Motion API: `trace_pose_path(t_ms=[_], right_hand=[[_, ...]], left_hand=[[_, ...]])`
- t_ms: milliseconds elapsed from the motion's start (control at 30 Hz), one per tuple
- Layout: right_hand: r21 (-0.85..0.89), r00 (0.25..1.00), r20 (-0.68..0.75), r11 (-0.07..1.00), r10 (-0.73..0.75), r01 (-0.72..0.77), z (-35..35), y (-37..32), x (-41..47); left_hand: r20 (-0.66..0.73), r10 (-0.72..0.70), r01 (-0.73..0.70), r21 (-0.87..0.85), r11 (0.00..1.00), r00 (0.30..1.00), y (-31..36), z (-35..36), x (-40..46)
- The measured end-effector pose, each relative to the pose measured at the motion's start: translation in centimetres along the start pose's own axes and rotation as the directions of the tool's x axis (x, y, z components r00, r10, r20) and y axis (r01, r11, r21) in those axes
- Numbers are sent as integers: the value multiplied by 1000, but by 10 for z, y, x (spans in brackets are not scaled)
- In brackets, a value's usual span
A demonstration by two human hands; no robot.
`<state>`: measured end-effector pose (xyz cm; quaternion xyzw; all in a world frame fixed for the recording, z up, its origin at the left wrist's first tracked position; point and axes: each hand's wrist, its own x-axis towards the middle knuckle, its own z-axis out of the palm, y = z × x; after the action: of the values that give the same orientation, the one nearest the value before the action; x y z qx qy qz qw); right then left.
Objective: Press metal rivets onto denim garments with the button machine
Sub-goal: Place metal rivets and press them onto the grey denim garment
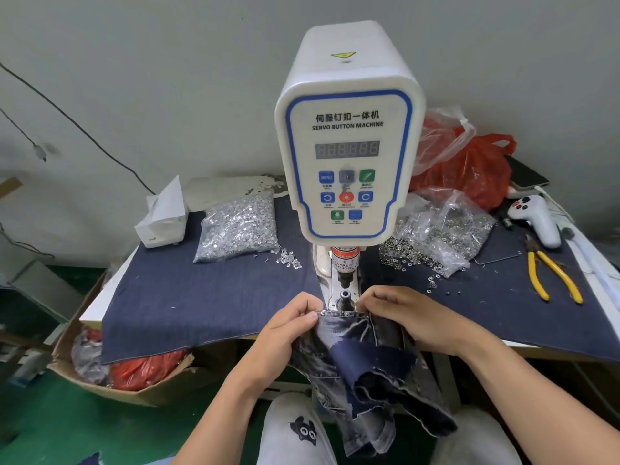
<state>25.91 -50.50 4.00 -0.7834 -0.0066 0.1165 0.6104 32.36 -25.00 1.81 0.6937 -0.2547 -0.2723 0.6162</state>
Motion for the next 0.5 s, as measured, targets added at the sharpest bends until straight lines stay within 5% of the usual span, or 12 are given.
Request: trace_pose_path(t_ms=[133,233,400,500], right_hand=[[-239,981,187,967,-45,89,6,-15,-4],[-289,972,210,943,-105,165,7,-19,-5],[108,984,-7,979,-176,175,-4,-10,-13],[267,988,-47,952,-144,152,-7,-2,-15]], left_hand=[[52,-8,14,-117,993,999,16,0,-5],[49,-10,11,-30,999,999,22,-9,-6],[-28,-64,69,285,956,998,9,-31,-16],[112,-144,62,539,840,983,-1,-34,-21]])
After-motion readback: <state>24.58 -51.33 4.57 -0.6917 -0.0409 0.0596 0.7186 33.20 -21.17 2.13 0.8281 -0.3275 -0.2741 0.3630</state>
